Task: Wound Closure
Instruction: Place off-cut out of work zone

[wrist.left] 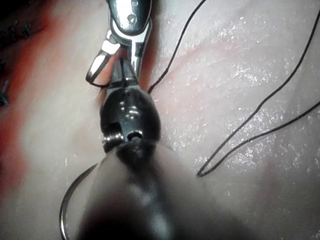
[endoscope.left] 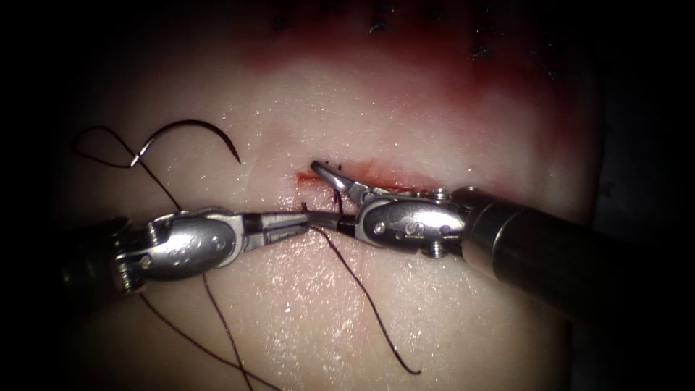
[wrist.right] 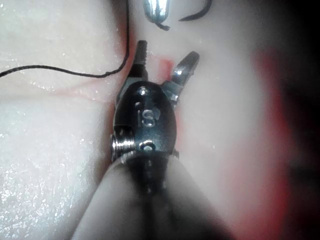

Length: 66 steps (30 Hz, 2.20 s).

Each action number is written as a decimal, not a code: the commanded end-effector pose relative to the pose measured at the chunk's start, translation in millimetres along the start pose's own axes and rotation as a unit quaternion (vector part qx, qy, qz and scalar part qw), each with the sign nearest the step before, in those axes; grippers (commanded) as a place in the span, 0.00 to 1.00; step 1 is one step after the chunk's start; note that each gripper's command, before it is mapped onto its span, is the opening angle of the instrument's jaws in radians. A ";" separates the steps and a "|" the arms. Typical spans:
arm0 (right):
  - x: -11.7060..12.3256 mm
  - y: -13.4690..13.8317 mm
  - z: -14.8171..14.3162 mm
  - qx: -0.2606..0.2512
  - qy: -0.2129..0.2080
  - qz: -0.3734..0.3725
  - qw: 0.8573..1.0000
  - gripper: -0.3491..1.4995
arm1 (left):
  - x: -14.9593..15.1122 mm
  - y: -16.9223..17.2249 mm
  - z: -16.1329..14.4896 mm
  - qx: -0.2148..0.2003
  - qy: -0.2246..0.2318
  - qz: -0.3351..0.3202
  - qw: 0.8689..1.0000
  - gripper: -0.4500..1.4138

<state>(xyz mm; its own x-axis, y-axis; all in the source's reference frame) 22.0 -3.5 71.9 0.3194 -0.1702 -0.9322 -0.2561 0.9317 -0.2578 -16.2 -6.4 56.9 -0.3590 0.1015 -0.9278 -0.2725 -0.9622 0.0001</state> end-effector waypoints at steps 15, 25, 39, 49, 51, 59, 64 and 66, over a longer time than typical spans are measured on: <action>-0.9 2.1 -10.6 -0.026 -0.024 0.029 0.999 0.99 | -2.0 -4.3 -13.7 0.057 -0.032 0.009 0.998 0.05; -1.0 2.4 -11.4 -0.025 -0.027 0.041 0.998 0.97 | -8.1 -0.9 -14.5 0.077 -0.027 -0.042 0.996 0.05; -0.1 2.2 -12.1 -0.025 -0.026 0.044 0.998 0.94 | -17.6 0.8 -14.5 0.079 -0.087 -0.110 0.987 0.05; 0.2 2.2 -12.2 -0.024 -0.027 0.048 0.998 0.94 | -20.6 1.2 -14.9 0.086 -0.105 -0.171 0.976 0.26; 0.3 2.2 -12.2 -0.024 -0.027 0.048 0.998 0.94 | -21.0 1.1 -15.1 0.086 -0.109 -0.183 0.973 0.24; 0.6 2.0 -12.3 -0.024 -0.027 0.048 0.998 0.94 | -21.0 2.0 -17.2 0.093 -0.112 -0.238 0.960 0.29; 0.6 2.0 -12.3 -0.024 -0.027 0.048 0.998 0.94 | -20.1 3.6 -19.4 0.087 -0.135 -0.263 0.951 0.31; 0.6 2.0 -12.3 -0.024 -0.027 0.048 0.998 0.94 | -19.9 3.8 -20.0 0.079 -0.131 -0.270 0.951 0.37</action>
<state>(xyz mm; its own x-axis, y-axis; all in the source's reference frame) 9.8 -5.8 67.1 0.3408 -0.0615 -0.9381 -0.3319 0.9257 -0.1813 8.4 -17.4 67.0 -0.3316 0.6515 -0.6823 -0.5967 -0.7050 -0.3833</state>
